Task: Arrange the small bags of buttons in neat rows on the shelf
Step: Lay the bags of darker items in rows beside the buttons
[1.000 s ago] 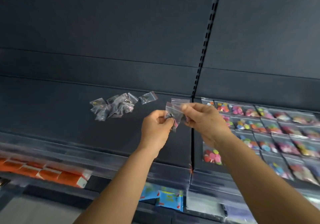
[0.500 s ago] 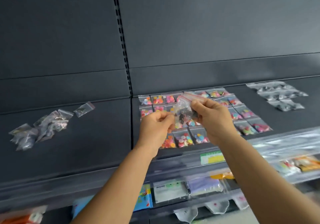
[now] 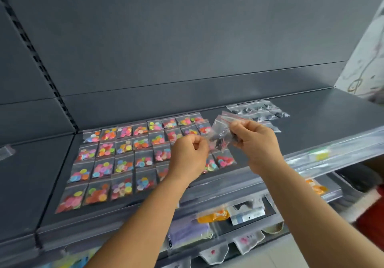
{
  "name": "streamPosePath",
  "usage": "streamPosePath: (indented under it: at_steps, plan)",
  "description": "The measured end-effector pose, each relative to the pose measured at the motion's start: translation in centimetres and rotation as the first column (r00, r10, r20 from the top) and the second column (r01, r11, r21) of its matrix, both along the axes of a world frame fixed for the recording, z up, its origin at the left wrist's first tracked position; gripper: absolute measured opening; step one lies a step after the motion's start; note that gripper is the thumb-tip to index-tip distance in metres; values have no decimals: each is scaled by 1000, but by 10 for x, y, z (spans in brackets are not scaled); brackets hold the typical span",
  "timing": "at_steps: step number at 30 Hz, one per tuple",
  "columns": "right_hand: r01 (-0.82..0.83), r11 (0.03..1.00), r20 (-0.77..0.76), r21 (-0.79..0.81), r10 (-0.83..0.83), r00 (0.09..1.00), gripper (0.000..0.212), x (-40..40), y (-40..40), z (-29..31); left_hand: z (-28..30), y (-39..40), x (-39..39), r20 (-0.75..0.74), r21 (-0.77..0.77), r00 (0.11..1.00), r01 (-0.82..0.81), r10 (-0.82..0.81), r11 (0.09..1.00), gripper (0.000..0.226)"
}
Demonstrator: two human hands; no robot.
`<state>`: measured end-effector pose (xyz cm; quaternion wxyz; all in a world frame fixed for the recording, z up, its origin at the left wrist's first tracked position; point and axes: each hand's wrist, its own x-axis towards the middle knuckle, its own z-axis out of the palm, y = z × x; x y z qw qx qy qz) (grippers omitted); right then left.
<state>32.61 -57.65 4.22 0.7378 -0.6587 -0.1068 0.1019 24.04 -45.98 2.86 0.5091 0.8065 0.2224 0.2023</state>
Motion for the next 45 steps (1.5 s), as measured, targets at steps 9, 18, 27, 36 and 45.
streamPosePath:
  at_steps: [9, 18, 27, 36, 45]
  plan:
    - [105, 994, -43, 27, -103, 994, 24, 58, -56, -10, 2, -56, 58, 43, -184, 997, 67, -60, 981, 12]
    - [143, 990, -21, -3, -143, 990, 23, 101, -74, -11, 2, -58, 115, 37, -255, 980, 198, -195, 947, 3]
    - [233, 972, -19, -38, -234, 972, 21, 150, -65, -16, -4, -36, 173, 14, -240, 946, 319, -325, 917, 16]
    - [233, 972, -75, -1, -233, 970, 24, 195, -69, -25, -12, -34, 213, -10, -228, 977, 205, -213, 952, 21]
    - [-47, 997, -75, -57, 42, 996, 19, 259, -91, -31, -11, -78, 257, 31, -192, 995, 97, -93, 977, 3]
